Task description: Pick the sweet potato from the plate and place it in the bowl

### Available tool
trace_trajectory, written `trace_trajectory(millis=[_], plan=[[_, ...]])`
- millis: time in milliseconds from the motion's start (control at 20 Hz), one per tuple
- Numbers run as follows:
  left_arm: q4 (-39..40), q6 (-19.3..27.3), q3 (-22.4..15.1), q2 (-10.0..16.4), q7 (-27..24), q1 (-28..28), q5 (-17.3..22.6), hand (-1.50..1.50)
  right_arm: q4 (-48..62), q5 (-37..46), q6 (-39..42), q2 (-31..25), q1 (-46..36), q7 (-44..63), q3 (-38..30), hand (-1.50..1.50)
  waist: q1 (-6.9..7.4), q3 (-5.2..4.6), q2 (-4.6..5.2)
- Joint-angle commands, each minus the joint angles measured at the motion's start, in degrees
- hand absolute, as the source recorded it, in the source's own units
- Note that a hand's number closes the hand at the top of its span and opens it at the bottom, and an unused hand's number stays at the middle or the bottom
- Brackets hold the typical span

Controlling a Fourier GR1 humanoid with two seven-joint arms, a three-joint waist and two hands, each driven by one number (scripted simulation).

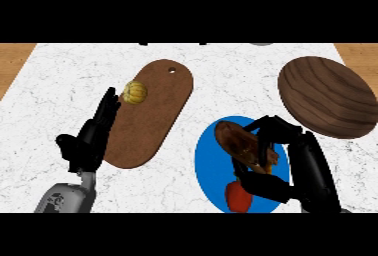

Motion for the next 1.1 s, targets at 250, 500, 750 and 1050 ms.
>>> trace_trajectory(millis=[250, 500, 750, 1050], plan=[[-0.91, -2.21, 0.62, -0.23, -0.05, 1.04, -0.51, 0.00, -9.72, 3.16, 13.70, -2.42, -14.09, 22.57, -10.17, 1.50, 0.54, -0.03, 0.09], [-0.10, -0.87, 1.20, -2.31, -1.52, 0.87, -2.25, 0.00, -1.84, 0.35, 14.89, -2.33, -22.00, 21.63, -18.15, 1.50, 0.65, 0.00, 0.19], [-0.59, -3.94, 4.01, -0.68, 1.37, -0.50, -0.86, 0.00, 5.29, -0.52, 16.53, -2.82, -26.29, 20.10, -21.55, 1.50, 0.66, 0.01, 0.19], [0.53, -4.13, 3.19, -1.43, -2.32, 0.77, -1.45, 0.00, 22.30, 4.62, 15.59, -10.33, -30.01, 13.41, -26.30, 1.50, 1.17, 0.01, 0.46]])
